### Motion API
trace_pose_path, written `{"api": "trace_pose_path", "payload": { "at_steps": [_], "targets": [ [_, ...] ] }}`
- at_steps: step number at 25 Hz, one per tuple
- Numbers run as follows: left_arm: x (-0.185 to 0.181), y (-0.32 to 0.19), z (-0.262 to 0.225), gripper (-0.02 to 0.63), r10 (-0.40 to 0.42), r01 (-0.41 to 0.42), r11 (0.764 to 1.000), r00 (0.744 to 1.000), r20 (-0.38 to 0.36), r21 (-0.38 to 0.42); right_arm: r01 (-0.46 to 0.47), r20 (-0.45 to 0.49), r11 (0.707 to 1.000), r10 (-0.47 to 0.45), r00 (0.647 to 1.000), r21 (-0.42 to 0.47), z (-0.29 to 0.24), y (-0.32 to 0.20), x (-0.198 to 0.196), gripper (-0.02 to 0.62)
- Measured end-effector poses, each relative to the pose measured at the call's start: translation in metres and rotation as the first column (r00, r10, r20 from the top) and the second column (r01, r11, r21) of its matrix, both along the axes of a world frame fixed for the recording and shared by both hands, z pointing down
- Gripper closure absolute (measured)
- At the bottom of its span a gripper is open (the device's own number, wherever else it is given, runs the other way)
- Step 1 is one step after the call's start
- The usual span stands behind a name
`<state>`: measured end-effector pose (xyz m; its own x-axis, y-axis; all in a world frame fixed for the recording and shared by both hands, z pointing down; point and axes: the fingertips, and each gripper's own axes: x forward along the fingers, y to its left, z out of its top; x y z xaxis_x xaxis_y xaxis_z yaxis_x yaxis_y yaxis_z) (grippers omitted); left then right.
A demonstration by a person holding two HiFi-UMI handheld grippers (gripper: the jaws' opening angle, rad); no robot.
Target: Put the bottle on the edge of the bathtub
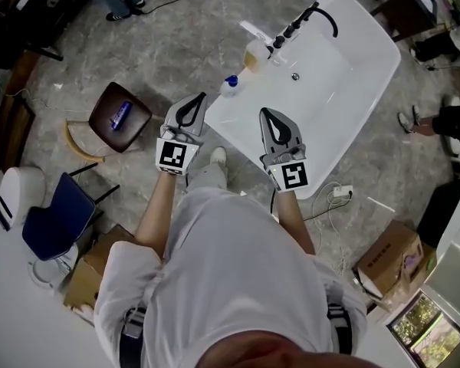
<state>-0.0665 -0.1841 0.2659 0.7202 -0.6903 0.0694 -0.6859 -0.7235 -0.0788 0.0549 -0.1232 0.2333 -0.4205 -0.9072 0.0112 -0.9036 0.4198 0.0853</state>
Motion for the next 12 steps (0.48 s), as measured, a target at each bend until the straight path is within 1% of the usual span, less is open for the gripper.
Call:
{"api": "trace_pose_path", "payload": {
  "at_steps": [12],
  "targets": [
    [-0.013, 0.005, -0.003, 0.606, 0.025, -0.025, 1.0, 1.0, -0.015, 0.004, 0.017, 0.001, 1.0, -0.017, 1.0, 0.007, 0.001, 0.001, -0.02, 0.595]
  ]
}}
